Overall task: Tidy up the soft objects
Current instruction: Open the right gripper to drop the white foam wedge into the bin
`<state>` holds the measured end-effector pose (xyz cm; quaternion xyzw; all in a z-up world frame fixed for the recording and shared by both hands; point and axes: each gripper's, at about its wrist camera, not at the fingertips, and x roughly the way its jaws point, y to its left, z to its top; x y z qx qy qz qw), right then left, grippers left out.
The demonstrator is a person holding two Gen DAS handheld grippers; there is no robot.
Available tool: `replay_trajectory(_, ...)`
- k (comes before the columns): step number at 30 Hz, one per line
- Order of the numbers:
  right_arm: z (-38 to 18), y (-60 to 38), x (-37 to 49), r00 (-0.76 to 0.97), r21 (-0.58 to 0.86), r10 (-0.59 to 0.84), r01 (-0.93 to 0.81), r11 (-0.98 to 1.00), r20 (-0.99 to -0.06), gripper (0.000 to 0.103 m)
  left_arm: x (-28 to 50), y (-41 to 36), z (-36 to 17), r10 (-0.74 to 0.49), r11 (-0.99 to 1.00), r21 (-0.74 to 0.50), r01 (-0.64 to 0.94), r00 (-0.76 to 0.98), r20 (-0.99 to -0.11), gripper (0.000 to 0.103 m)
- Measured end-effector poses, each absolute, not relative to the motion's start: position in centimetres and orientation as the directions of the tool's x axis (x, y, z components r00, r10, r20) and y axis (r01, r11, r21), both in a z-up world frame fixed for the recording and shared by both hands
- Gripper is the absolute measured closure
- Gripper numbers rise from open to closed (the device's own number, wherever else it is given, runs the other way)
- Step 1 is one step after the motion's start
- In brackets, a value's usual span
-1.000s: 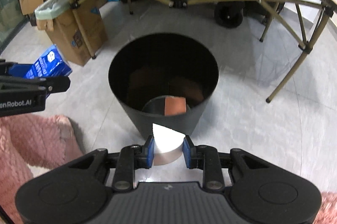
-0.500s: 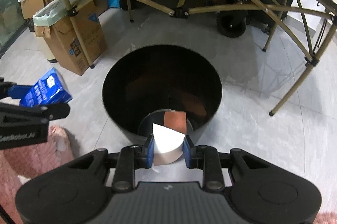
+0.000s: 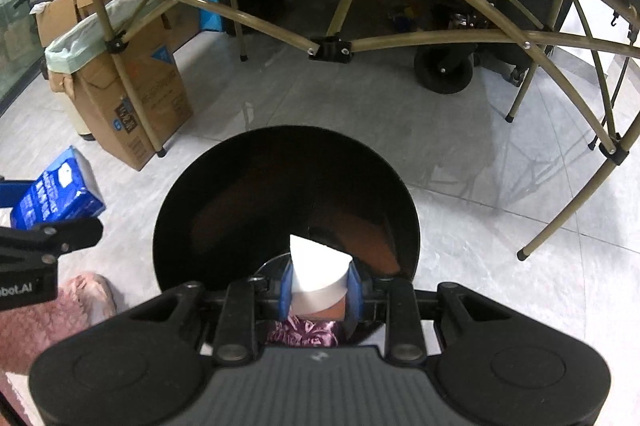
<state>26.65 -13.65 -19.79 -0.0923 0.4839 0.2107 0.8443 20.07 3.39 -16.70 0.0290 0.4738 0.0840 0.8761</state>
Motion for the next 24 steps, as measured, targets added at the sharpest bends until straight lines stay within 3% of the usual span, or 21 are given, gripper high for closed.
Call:
replay_trajectory(11, -21.2, -11.6, 27.6, 0.463, -0.001, 0.267, -0.500, 0.866, -0.845, 0.074, 21.1, 3.6, -17.2, 0.172, 0.985, 0.129, -0.118, 0.533, -0.829, 0.039)
replay_trajectory(15, -21.6, -12.0, 27.9, 0.456, 0.016, 0.265, -0.480, 0.877, -0.850, 0.069, 20.9, 3.4, -17.4, 0.179, 0.984, 0.143, -0.109, 0.538, -0.824, 0.039)
replay_trajectory(17, -21.7, -12.5, 28.2, 0.455, 0.029, 0.265, -0.462, 0.886, -0.850, 0.060, 20.9, 3.5, -17.4, 0.176, 0.984, 0.141, -0.106, 0.541, -0.823, 0.039)
replay_trajectory(19, -21.8, -12.9, 28.4, 0.455, 0.043, 0.264, -0.440, 0.897, -0.851, 0.033, 20.9, 3.4, -17.4, 0.177, 0.984, 0.143, -0.104, 0.543, -0.821, 0.039)
replay_trajectory(23, -21.7, -13.4, 28.5, 0.467, 0.045, 0.260, -0.422, 0.906, -0.845, 0.010, 20.8, 3.4, -17.3, 0.181, 0.984, 0.146, -0.107, 0.548, -0.817, 0.039)
replay_trajectory(24, -21.7, -13.5, 28.6, 0.463, 0.045, 0.254, -0.416, 0.908, -0.849, 0.000, 20.9, 3.4, -17.3, 0.183, 0.983, 0.147, -0.109, 0.548, -0.816, 0.039)
